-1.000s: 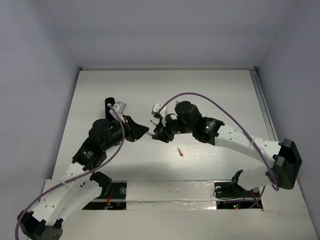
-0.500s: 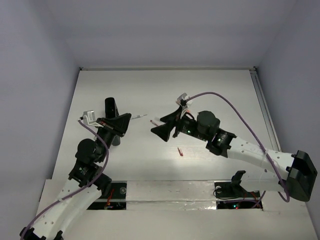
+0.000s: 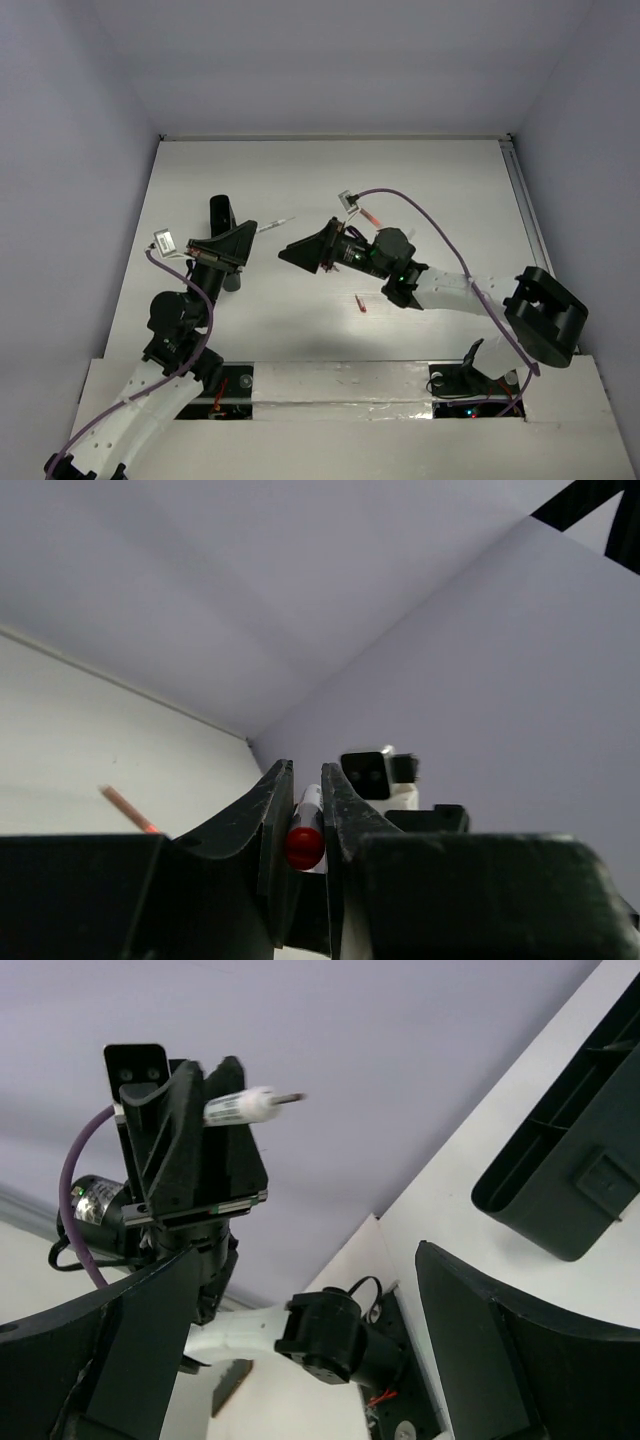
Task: Sort the stationery into containers
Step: Pick up the pen from the center of the board.
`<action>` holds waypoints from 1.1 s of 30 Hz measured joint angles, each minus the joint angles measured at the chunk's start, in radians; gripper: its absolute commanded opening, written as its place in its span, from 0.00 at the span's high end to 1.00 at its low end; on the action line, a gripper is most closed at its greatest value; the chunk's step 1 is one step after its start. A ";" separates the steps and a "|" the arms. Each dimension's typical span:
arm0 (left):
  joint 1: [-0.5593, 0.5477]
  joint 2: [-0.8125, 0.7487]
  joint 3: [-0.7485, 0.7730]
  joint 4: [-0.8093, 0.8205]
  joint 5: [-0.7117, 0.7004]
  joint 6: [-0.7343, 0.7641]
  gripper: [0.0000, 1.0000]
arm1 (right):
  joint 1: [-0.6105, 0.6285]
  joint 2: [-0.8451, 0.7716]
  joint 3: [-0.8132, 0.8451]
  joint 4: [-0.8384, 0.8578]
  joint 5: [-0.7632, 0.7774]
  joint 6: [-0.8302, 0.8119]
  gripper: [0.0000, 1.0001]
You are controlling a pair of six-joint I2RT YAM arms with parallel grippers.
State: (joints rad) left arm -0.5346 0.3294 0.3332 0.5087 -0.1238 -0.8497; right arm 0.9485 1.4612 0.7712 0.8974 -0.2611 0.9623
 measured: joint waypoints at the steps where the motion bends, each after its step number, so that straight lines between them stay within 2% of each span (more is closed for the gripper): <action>1: 0.000 -0.005 0.000 0.004 0.004 -0.006 1.00 | 0.000 0.013 0.000 0.016 0.001 0.015 0.07; 10: 0.000 -0.014 -0.027 0.014 0.033 -0.045 1.00 | 0.002 0.052 0.027 0.141 0.021 0.067 0.08; 15: 0.000 -0.016 -0.034 0.015 0.045 -0.051 1.00 | 0.002 0.054 0.040 0.181 0.044 0.066 0.12; 19: 0.000 -0.018 -0.048 0.026 0.057 -0.057 1.00 | 0.002 0.065 0.040 0.198 0.065 0.069 0.19; 22: 0.000 -0.017 -0.066 0.035 0.063 -0.062 1.00 | 0.002 0.084 0.048 0.207 0.071 0.077 0.26; 27: 0.000 -0.006 -0.089 0.064 0.072 -0.072 1.00 | 0.002 0.121 0.053 0.232 0.080 0.103 0.54; 32: 0.000 -0.006 -0.098 0.087 0.079 -0.077 1.00 | 0.002 0.150 0.054 0.249 0.080 0.119 0.68; 33: 0.000 -0.007 -0.098 0.087 0.078 -0.079 1.00 | 0.002 0.151 0.055 0.251 0.079 0.122 0.74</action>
State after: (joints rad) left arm -0.5346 0.3225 0.2356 0.5961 -0.0460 -0.9287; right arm 0.9504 1.6127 0.8261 1.1488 -0.1825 1.0843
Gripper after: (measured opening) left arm 0.109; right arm 0.342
